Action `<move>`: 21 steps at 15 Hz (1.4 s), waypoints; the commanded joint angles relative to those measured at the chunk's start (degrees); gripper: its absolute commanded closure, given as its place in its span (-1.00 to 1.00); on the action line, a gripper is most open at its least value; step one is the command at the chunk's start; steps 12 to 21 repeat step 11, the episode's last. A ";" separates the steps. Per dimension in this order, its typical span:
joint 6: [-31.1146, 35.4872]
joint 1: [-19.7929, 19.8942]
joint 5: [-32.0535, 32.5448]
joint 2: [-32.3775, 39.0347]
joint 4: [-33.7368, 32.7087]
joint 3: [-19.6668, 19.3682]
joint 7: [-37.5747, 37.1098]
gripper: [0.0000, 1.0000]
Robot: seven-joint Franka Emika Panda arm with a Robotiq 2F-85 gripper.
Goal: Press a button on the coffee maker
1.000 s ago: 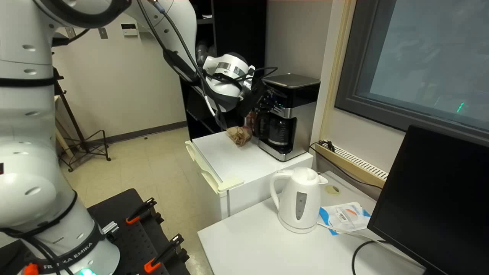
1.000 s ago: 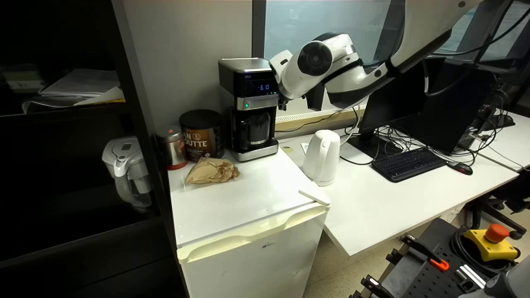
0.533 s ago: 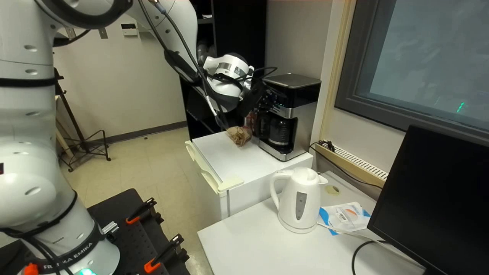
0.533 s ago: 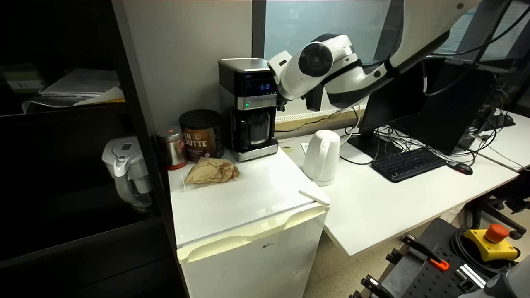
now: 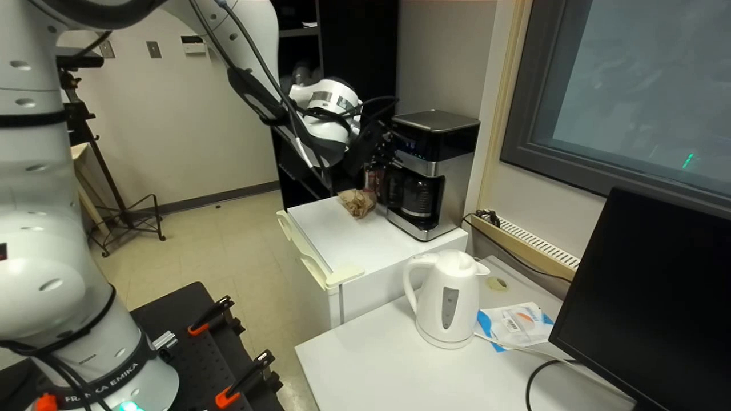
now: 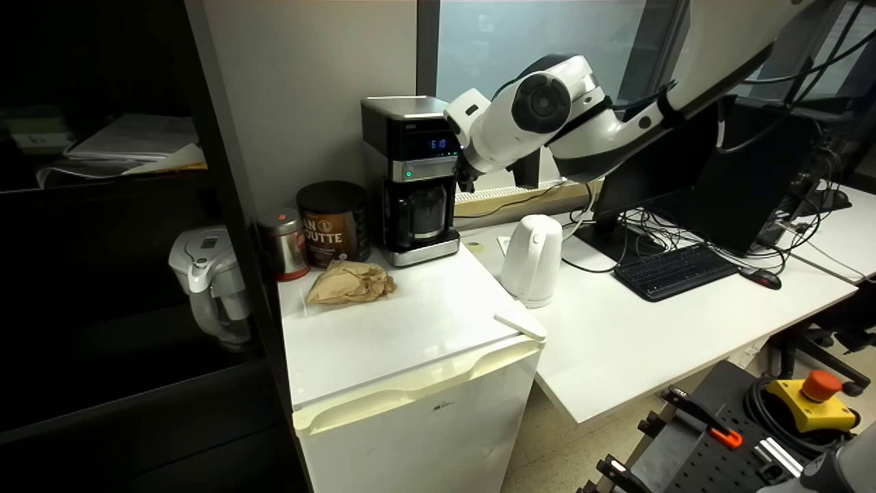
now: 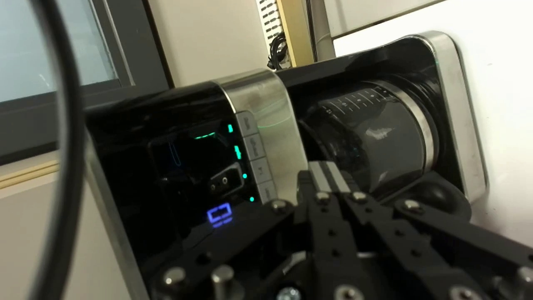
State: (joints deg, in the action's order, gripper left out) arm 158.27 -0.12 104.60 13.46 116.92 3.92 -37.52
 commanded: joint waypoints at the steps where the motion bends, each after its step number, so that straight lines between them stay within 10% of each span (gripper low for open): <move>1: -1.49 -0.87 4.94 -6.50 6.89 0.47 -3.32 0.96; 11: -3.22 -1.40 11.76 -19.05 21.37 1.68 -9.08 0.96; 21: -3.22 -1.40 11.76 -19.05 21.37 1.68 -9.08 0.96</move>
